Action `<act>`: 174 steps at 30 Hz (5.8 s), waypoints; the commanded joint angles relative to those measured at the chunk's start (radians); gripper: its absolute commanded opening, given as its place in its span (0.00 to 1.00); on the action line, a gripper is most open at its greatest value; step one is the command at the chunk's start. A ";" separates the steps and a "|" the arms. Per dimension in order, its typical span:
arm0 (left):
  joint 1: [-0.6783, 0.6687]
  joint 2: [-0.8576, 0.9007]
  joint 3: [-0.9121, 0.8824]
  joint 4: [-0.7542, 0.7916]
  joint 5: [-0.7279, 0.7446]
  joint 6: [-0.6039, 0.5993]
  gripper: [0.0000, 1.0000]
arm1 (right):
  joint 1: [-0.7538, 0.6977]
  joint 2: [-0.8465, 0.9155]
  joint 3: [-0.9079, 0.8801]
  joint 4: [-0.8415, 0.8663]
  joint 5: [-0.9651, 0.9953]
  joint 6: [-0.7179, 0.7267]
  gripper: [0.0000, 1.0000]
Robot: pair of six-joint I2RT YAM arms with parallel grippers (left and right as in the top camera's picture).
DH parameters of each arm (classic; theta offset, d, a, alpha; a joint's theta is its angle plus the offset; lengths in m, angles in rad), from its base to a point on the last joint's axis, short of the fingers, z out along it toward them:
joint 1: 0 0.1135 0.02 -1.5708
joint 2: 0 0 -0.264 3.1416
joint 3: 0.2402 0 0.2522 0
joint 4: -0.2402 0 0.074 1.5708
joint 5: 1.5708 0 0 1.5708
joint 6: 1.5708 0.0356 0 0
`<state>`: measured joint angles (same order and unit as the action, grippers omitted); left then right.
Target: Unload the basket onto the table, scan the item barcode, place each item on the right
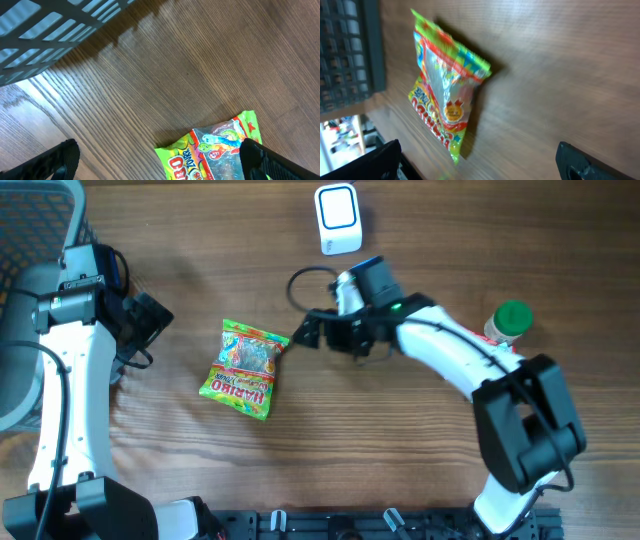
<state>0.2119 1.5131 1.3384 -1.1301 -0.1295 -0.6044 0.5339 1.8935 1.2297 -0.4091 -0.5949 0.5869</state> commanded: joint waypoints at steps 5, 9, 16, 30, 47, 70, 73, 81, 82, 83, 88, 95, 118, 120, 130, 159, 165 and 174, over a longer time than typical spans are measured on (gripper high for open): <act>0.006 0.006 0.001 -0.001 0.005 -0.012 1.00 | 0.161 -0.019 0.012 0.003 0.312 0.183 1.00; 0.006 0.006 0.001 0.000 0.005 -0.012 1.00 | 0.161 -0.019 0.012 0.004 0.309 0.201 1.00; 0.006 0.006 0.001 0.128 0.050 -0.010 1.00 | 0.129 -0.019 0.012 -0.032 0.309 0.173 0.97; -0.156 0.013 -0.082 0.119 0.212 0.212 0.04 | 0.015 -0.019 0.012 -0.090 0.265 0.092 0.91; -0.292 0.184 -0.214 0.212 0.116 0.260 0.70 | -0.032 -0.019 0.005 -0.131 0.235 0.037 0.92; -0.403 0.367 -0.215 0.256 0.378 0.126 0.27 | -0.082 -0.019 0.005 -0.152 0.084 -0.092 0.93; -0.452 0.367 -0.215 0.293 0.412 0.142 0.25 | -0.108 -0.019 0.005 -0.175 0.005 -0.183 0.93; -0.515 0.366 -0.194 0.346 0.297 0.226 0.19 | -0.134 -0.019 0.005 -0.214 0.002 -0.298 0.93; -0.504 0.366 -0.187 0.346 0.287 0.223 0.20 | -0.134 -0.019 0.005 -0.212 0.002 -0.296 0.92; -0.496 0.366 -0.183 0.346 0.289 0.223 0.20 | -0.134 -0.019 0.005 -0.210 0.002 -0.296 0.90; -0.463 0.366 -0.178 0.345 0.289 0.223 0.17 | -0.119 -0.019 0.005 -0.214 0.002 -0.289 0.81; -0.399 0.352 -0.121 0.312 0.334 0.224 0.16 | -0.065 -0.019 -0.034 -0.128 0.001 -0.233 0.51; -0.384 0.386 -0.163 0.495 0.338 0.204 0.17 | 0.174 0.031 -0.127 0.197 0.224 0.073 0.05; -0.384 0.386 -0.163 0.492 0.337 0.205 0.17 | 0.193 0.052 -0.134 0.207 0.225 0.078 0.04; -0.385 0.387 -0.163 0.488 0.319 0.204 0.15 | 0.209 0.065 -0.171 0.098 0.303 0.180 0.04; -0.378 0.387 -0.163 0.508 0.319 0.205 0.08 | 0.215 0.181 -0.125 0.203 0.155 0.304 0.04; -0.373 0.380 -0.154 0.517 0.318 0.206 0.06 | 0.215 0.155 -0.122 0.167 0.056 0.244 0.04; -0.293 0.248 -0.064 0.408 0.319 0.204 0.22 | 0.205 -0.028 -0.090 0.177 0.058 -0.053 0.36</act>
<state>-0.1116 1.8523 1.2327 -0.6865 0.1951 -0.3996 0.7418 1.9724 1.1225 -0.2413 -0.5205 0.6853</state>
